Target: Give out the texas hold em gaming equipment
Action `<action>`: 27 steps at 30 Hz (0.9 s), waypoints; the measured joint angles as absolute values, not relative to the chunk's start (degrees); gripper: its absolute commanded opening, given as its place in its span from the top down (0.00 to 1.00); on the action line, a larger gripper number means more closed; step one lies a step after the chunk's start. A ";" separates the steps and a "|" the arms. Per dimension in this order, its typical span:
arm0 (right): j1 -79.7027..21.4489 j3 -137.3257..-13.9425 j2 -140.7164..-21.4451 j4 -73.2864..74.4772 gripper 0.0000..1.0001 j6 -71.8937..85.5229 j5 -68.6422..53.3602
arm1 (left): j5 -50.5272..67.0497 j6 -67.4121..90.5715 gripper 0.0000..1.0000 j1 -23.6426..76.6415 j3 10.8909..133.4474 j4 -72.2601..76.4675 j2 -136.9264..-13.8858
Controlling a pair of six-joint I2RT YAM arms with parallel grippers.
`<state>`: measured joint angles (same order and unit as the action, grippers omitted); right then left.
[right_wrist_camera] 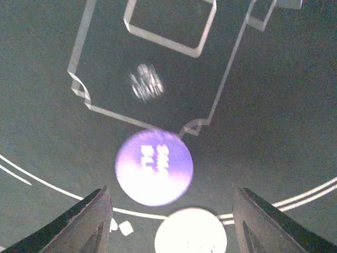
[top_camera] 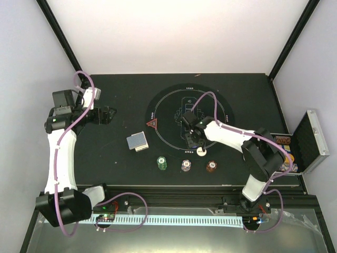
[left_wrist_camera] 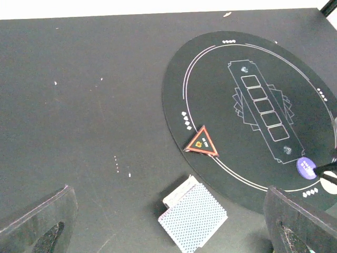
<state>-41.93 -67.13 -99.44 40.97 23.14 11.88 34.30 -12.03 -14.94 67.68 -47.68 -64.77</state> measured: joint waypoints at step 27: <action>-40.49 -59.31 -101.21 34.96 0.57 22.35 6.15 | 36.93 -11.99 0.01 -14.94 70.50 -48.45 -67.90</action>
